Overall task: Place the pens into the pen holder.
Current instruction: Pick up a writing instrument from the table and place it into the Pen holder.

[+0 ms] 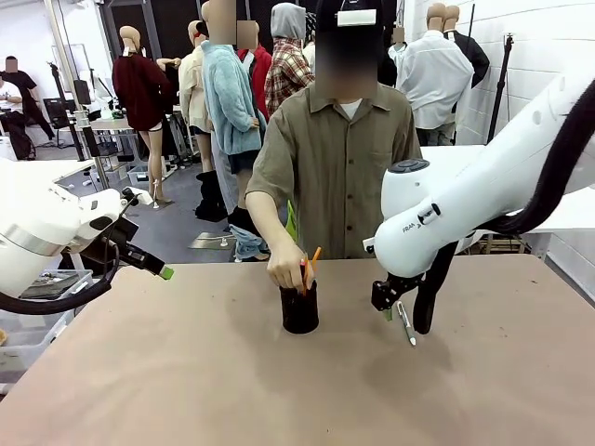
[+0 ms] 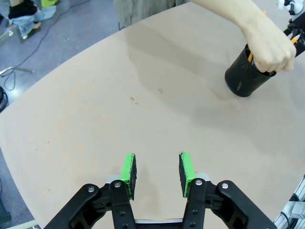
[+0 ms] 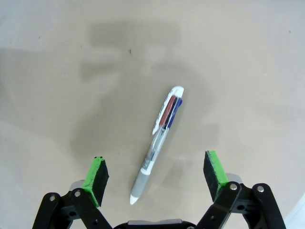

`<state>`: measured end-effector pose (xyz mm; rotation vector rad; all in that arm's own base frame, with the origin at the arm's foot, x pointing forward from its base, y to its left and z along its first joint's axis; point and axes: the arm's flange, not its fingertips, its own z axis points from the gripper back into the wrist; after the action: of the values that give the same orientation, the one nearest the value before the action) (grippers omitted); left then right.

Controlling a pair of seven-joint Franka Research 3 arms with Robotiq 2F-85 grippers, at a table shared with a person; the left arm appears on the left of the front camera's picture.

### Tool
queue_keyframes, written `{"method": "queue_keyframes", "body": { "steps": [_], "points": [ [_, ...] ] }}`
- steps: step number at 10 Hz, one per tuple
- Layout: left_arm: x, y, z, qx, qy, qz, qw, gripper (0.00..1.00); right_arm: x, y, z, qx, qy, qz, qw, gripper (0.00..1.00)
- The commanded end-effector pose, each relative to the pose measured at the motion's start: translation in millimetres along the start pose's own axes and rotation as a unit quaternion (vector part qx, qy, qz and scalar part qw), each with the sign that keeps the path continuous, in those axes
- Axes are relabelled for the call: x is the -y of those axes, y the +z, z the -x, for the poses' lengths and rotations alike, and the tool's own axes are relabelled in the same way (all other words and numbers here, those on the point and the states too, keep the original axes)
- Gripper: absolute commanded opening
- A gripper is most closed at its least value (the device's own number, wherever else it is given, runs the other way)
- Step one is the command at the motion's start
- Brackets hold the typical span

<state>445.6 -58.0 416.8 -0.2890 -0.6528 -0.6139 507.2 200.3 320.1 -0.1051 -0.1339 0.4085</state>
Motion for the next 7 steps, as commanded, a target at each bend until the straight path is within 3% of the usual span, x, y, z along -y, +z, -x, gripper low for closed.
{"method": "queue_keyframes", "body": {
  "steps": [1,7],
  "points": [
    [-0.2,-0.7,-1.2,0.003,-0.003,-0.005,1.0,0.49,1.1,-6.2,-10.3,-0.004,-0.03,-0.011,0.999,1.0],
    [-0.2,-0.7,-1.2,0.003,-0.003,-0.005,1.0,0.49,12.8,-27.7,-6.5,-0.018,-0.059,-0.034,0.998,1.0]
  ]
}}
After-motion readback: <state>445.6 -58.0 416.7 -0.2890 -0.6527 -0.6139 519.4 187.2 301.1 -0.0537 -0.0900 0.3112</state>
